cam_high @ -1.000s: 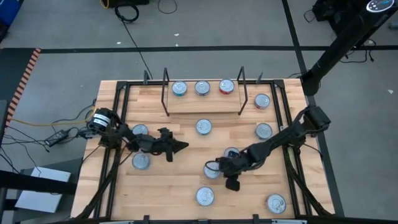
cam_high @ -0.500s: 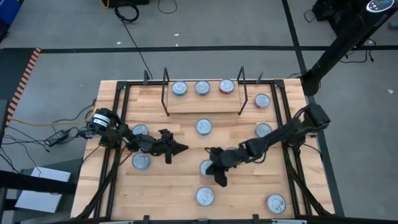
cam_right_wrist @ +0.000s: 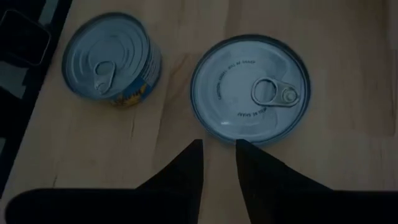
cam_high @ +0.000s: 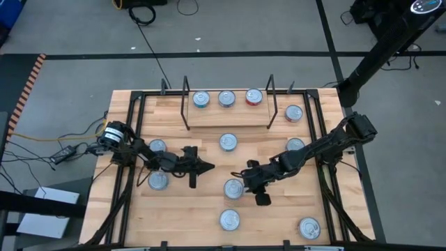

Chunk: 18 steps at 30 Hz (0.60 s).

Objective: Stack canned seafood by type on shelf
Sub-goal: Move the bottom left blue tuna can to the center of the table, then put the center blue tuna can on the shelf

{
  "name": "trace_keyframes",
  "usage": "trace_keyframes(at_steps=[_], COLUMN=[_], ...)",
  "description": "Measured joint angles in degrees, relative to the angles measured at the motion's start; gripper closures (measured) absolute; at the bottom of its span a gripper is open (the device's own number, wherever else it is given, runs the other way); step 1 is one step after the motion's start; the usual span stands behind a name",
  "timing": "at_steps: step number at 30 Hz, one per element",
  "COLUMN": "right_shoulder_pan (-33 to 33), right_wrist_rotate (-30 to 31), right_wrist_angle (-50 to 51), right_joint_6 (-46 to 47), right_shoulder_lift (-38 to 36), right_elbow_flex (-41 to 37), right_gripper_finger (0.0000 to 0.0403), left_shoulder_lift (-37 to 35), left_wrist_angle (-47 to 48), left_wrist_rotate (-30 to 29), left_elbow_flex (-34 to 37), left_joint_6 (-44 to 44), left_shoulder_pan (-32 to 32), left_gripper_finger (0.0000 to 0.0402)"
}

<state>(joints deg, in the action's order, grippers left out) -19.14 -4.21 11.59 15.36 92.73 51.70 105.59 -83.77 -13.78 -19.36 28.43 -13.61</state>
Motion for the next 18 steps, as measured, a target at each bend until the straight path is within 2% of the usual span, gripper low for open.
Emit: trace_keyframes(at_steps=[6,14,18], right_shoulder_pan=[0.0,0.0,0.0], right_wrist_rotate=[1.2,1.8,1.8], right_wrist_angle=[6.8,12.0,12.9], right_joint_6=[-6.8,-18.8,-23.0], right_shoulder_lift=[0.0,0.0,1.5], right_elbow_flex=[4.0,7.5,7.8], right_gripper_finger=[0.0296,0.0296,0.0296], left_shoulder_lift=[0.0,0.0,0.0], left_wrist_angle=[8.9,9.5,9.4], left_wrist_rotate=[3.4,5.8,8.4], left_elbow_flex=[-1.7,-2.3,-2.3], left_joint_6=[-0.9,-1.3,-5.3], left_shoulder_pan=[-0.3,-1.4,-2.2], left_gripper_finger=[0.0402,0.0402,0.0402])
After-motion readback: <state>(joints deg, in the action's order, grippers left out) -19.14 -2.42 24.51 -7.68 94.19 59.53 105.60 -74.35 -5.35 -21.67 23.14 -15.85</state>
